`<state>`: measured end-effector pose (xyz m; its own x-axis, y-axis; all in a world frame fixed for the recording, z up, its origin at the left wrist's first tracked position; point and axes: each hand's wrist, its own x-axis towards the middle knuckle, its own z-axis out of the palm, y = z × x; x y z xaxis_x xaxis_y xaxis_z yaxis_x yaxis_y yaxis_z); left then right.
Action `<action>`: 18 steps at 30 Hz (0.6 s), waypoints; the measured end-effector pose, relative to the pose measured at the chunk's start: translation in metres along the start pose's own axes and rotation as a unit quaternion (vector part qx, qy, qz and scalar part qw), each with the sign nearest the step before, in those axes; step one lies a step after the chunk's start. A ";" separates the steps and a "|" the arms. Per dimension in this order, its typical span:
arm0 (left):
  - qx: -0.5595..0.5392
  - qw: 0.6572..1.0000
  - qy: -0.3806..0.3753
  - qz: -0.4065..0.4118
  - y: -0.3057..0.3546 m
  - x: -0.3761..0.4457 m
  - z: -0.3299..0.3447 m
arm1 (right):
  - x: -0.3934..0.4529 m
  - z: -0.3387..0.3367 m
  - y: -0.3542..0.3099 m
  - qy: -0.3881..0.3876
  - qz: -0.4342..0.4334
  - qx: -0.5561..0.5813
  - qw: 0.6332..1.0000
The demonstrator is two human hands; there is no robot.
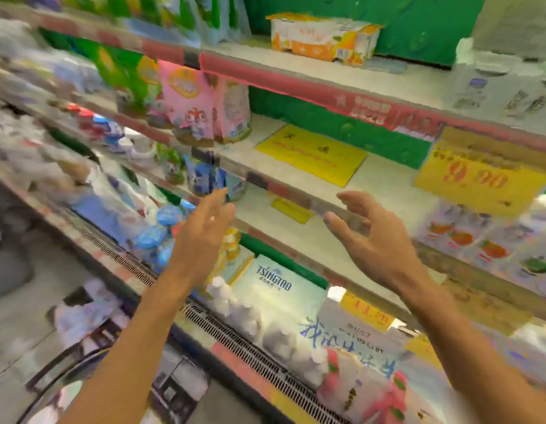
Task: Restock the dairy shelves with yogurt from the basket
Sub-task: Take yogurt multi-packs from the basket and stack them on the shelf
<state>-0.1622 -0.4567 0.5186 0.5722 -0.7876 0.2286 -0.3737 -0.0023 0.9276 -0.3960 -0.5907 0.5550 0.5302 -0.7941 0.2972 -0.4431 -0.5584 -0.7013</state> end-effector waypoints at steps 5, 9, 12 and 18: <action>-0.041 0.991 0.098 -0.082 -0.069 -0.091 -0.080 | -0.042 0.116 -0.040 -0.111 -0.010 0.056 0.992; -0.054 0.969 0.154 -0.186 -0.130 -0.174 -0.146 | -0.097 0.212 -0.073 -0.207 -0.001 0.085 0.975; -0.042 0.947 0.208 -0.239 -0.161 -0.234 -0.182 | -0.136 0.272 -0.096 -0.279 -0.006 0.095 0.956; -0.025 0.897 0.273 -0.346 -0.218 -0.332 -0.221 | -0.196 0.357 -0.113 -0.416 0.012 0.078 0.906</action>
<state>-0.1092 -0.0583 0.3061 0.9319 -0.1893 -0.3093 0.2344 -0.3361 0.9122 -0.1914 -0.2861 0.3444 0.9120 -0.3131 -0.2651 -0.3885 -0.4517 -0.8031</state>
